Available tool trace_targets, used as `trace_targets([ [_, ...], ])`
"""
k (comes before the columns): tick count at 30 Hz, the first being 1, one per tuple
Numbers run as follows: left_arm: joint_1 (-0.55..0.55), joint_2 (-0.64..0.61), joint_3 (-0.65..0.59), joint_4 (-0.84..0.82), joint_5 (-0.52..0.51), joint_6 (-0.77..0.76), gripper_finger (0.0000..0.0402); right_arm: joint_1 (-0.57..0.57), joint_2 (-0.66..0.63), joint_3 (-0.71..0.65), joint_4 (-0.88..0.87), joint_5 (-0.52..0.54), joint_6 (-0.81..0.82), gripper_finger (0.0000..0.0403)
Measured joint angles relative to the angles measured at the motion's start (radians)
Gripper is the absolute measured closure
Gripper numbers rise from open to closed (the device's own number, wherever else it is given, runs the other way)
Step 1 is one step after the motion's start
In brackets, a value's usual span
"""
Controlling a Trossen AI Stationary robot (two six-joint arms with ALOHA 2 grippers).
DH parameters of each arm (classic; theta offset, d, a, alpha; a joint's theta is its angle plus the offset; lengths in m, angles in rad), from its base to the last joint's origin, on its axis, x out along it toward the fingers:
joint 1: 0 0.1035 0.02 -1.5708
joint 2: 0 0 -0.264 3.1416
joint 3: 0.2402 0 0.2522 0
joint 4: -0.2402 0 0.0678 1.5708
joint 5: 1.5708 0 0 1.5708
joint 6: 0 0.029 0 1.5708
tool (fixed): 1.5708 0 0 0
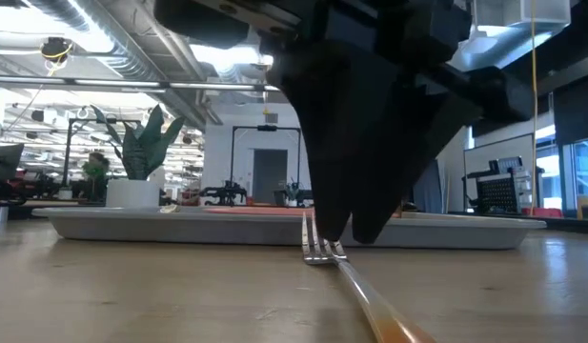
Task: Pick and place plate/cup/fork/spoon on tray
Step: Put the fork beside the orange spoon on the gray tray
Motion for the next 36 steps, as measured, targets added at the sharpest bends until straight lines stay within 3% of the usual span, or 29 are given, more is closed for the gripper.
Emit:
trace_targets([
  [36, -0.005, 0.000, 0.000, 0.001, 0.001, 0.000, 0.0401, -0.016, 0.051, 0.001, 0.026, -0.027, -0.006, 0.0315],
])
